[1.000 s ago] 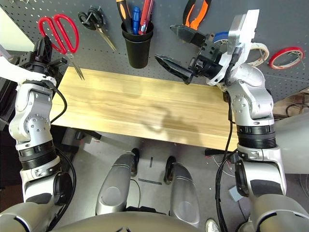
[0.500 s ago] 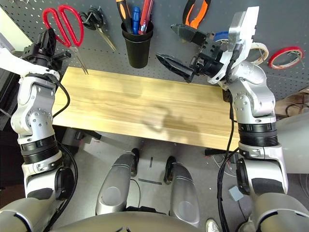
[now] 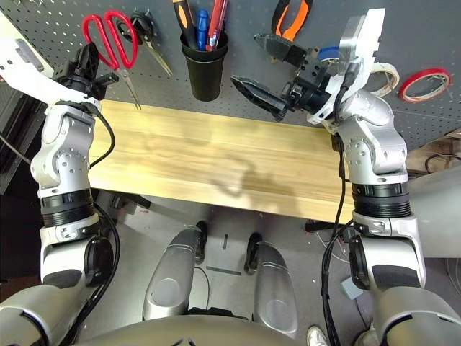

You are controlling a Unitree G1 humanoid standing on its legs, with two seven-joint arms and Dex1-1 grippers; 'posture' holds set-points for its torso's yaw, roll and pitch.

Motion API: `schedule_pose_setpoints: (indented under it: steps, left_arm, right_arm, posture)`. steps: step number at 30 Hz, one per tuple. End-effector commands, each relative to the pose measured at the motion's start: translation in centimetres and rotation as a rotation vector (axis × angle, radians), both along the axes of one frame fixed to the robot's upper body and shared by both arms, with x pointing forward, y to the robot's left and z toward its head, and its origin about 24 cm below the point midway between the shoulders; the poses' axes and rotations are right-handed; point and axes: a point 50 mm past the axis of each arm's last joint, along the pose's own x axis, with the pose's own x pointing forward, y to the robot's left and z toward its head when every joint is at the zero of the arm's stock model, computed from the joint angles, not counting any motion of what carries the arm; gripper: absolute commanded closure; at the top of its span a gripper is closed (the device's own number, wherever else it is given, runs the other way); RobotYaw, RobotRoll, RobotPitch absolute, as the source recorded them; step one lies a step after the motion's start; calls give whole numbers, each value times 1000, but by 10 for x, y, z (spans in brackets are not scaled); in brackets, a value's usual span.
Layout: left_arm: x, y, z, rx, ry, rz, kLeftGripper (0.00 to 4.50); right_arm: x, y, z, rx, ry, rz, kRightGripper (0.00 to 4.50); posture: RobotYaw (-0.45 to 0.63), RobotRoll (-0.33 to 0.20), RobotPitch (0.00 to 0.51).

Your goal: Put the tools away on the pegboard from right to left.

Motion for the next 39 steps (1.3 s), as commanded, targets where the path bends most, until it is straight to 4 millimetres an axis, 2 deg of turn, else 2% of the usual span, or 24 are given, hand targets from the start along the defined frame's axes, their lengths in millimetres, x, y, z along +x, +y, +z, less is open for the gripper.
schedule_pose_setpoints:
  steps: [1, 8, 11, 14, 20, 23, 27, 33, 39]
  left_arm:
    - [8, 1, -3, 23, 8, 4, 4466]
    - [30, -3, -10, 71, 52, -8, 4466]
    - [34, -7, -19, 159, 84, -23, 3539]
    - [31, -6, -30, 218, 113, -45, 2410]
    - [13, 3, -58, 302, 170, -84, 87]
    - [3, 6, -71, 329, 193, -102, 33]
    - [-12, 8, -90, 390, 220, -137, 33]
    - [-23, 20, -106, 397, 235, -104, 33]
    - [-29, 37, -118, 416, 239, -38, 33]
  right_arm:
    - [-3, 0, 4, -1, -29, -2, 0]
    - [-1, -1, -4, -5, -21, -32, 0]
    - [3, -2, -10, -2, -23, -83, 0]
    - [7, -4, -17, 16, -21, -157, 0]
    - [7, -11, -42, 69, 23, -285, 0]
    - [8, -16, -56, 107, 48, -383, 0]
    - [11, -30, -82, 162, 98, -611, 0]
    - [9, -52, -112, 197, 149, -868, 0]
    - [6, -77, -133, 212, 160, -1073, 0]
  posture:
    - [184, 0, 219]
    - [179, 0, 215]
    - [174, 0, 214]
    - [168, 0, 214]
    - [170, 0, 217]
    - [177, 0, 218]
    - [179, 0, 214]
    - [167, 0, 205]
    - [145, 0, 198]
